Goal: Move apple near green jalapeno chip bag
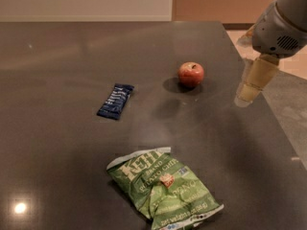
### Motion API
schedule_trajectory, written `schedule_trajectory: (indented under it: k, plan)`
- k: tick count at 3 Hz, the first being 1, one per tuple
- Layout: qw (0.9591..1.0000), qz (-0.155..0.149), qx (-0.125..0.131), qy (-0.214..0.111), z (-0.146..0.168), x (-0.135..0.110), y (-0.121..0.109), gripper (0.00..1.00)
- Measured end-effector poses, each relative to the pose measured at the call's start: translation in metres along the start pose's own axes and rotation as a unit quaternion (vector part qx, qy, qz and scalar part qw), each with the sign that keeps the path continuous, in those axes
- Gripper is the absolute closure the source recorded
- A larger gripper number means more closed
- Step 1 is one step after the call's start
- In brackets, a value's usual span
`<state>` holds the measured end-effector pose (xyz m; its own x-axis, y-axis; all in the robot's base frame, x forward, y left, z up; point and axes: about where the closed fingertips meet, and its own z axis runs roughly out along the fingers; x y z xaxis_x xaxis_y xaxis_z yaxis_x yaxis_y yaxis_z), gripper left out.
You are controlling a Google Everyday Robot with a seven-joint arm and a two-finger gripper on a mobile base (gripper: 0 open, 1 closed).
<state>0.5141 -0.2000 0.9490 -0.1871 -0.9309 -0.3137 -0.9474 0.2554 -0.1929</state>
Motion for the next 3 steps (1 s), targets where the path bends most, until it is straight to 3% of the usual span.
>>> schedule_trajectory:
  k: [2, 3]
  plan:
    - [0.9978, 0.02, -0.034, -0.053, 0.059, -0.033, -0.051, 0.0]
    - [0.9963, 0.034, -0.049, -0.062, 0.084, -0.046, -0.071, 0.0]
